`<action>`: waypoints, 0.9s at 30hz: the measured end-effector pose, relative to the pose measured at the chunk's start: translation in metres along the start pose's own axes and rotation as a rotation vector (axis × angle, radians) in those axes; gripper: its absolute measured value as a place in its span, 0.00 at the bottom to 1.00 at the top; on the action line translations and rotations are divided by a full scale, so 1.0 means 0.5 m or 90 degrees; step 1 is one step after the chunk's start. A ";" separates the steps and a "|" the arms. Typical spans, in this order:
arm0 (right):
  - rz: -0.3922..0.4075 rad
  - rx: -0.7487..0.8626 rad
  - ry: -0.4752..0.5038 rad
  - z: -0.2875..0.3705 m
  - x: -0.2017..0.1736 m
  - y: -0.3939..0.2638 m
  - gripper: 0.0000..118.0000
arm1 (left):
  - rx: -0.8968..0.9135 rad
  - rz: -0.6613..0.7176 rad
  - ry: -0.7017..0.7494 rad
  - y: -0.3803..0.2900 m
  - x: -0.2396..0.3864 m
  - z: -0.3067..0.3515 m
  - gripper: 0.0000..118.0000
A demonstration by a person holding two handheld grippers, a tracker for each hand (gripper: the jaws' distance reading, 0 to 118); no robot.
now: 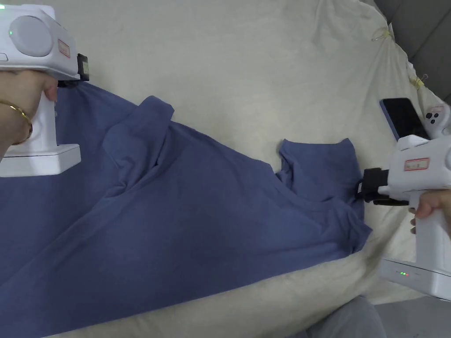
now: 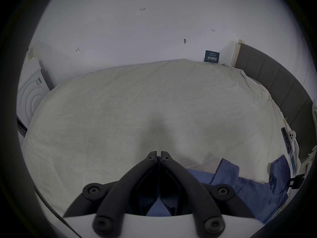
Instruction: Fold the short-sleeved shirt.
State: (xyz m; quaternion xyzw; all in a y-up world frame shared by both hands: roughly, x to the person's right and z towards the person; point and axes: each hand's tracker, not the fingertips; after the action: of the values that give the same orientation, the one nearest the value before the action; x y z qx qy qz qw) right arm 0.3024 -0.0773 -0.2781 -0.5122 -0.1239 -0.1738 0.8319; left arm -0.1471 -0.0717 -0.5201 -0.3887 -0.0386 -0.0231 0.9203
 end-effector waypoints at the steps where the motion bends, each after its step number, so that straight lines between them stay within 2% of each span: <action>1: -0.010 0.012 0.015 0.036 -0.011 -0.001 0.01 | 0.007 0.000 0.003 0.003 -0.001 0.009 0.00; 2: -0.016 0.022 0.027 0.066 -0.020 -0.002 0.01 | 0.018 0.000 0.011 0.006 -0.003 0.021 0.00; 3: -0.014 0.036 0.036 0.014 0.038 0.033 0.01 | 0.027 0.005 0.012 0.011 -0.008 0.036 0.00; 4: -0.007 0.053 0.043 0.007 0.058 0.051 0.01 | 0.036 0.012 0.009 0.017 -0.015 0.053 0.00; 10: 0.042 0.140 0.079 0.108 0.049 0.120 0.01 | 0.114 0.043 0.034 0.059 -0.072 0.180 0.00; 19: 0.105 0.297 0.132 0.334 -0.039 0.191 0.01 | 0.269 0.109 0.071 0.118 -0.196 0.475 0.00; 27: 0.163 0.411 0.168 0.546 -0.107 0.220 0.01 | 0.370 0.140 0.104 0.109 -0.262 0.720 0.00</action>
State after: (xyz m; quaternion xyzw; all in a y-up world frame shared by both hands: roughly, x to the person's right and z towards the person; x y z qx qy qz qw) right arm 0.2920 0.2216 -0.2664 -0.2077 0.0010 -0.0849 0.9745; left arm -0.2925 0.2259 -0.3205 -0.1085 0.0729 0.0572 0.9898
